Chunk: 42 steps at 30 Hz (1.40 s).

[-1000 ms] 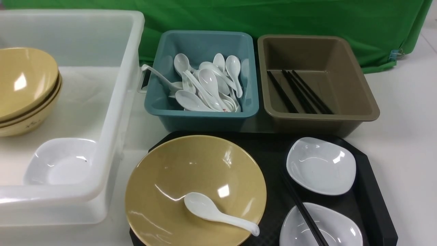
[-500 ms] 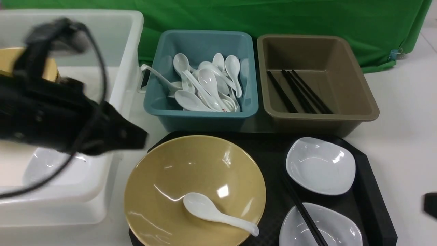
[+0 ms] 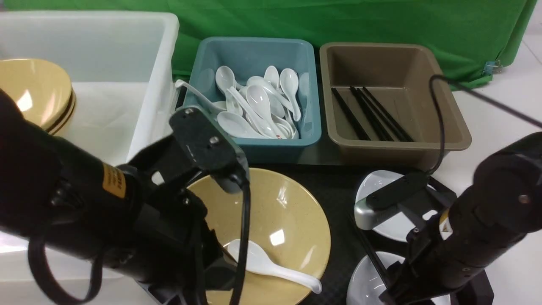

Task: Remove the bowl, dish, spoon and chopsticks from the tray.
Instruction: Use the right arm to grab the chopsticks, then use the right arm to put the chopsticks into the small storage box on the right

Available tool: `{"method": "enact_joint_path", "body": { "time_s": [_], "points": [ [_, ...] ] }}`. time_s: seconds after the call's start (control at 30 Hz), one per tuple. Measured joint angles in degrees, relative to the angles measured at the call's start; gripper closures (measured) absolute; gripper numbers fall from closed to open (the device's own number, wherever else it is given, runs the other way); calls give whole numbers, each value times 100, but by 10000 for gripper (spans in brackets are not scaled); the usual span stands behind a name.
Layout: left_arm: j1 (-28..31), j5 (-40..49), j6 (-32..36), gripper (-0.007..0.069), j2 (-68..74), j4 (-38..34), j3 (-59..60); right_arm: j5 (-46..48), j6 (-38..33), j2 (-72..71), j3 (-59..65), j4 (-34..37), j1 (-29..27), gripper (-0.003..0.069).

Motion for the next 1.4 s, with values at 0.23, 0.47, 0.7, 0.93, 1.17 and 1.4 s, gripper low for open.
{"method": "enact_joint_path", "body": {
  "time_s": [0.23,0.47,0.7,0.93,1.17,1.4],
  "points": [
    [-30,-576,532,630,284,-260,0,-224,140,457,-4,-176,7,223],
    [-30,-994,709,630,572,-481,0,-260,161,799,-4,-194,7,444],
    [-30,-1028,684,630,579,-474,0,-166,223,641,-4,-195,7,559],
    [-30,-1494,578,630,579,-470,0,541,240,-256,-346,-195,7,559],
    [-35,-3529,572,630,594,-491,-80,283,-20,-715,-1645,-209,-721,559],
    [-35,-5370,557,630,684,-608,-263,-629,-475,773,-3780,-219,-1910,559]
  ]
}}
